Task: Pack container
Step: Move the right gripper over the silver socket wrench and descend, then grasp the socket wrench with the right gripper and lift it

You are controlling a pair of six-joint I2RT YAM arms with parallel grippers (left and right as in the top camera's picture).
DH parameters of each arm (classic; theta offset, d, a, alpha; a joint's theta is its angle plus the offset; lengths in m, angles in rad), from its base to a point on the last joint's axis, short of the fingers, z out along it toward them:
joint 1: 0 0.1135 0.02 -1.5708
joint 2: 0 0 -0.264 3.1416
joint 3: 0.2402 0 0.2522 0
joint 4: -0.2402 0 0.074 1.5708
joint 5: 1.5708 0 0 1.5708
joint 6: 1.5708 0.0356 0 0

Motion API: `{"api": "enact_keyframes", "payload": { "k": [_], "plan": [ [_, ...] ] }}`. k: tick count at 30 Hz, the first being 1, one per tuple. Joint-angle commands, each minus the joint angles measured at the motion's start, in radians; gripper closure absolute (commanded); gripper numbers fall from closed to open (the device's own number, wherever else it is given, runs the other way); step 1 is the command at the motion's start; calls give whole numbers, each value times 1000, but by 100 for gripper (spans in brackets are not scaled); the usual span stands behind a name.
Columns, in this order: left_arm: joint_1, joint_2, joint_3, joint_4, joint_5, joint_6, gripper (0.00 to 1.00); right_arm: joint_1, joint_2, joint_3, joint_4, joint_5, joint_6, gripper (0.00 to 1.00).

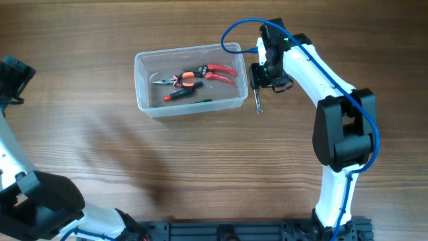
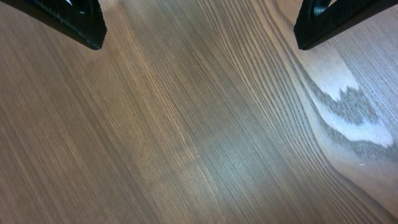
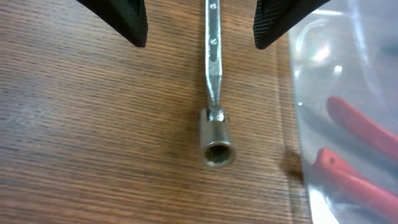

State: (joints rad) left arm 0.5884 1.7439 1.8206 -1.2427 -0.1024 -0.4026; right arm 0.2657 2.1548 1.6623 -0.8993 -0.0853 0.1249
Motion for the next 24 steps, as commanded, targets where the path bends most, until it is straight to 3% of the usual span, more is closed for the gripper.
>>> {"api": "enact_keyframes", "payload": {
  "k": [1, 18, 21, 24],
  "plan": [
    [4, 3, -4, 0, 8, -9, 0, 3, 18, -2, 6, 37, 31, 46],
    [4, 3, -4, 0, 8, -9, 0, -6, 96, -2, 27, 119, 69, 45],
    [4, 3, -4, 0, 8, -9, 0, -24, 96, -2, 14, 120, 69, 53],
    [4, 3, -4, 0, 8, -9, 0, -46, 96, -2, -3, 120, 71, 54]
  ]
}}
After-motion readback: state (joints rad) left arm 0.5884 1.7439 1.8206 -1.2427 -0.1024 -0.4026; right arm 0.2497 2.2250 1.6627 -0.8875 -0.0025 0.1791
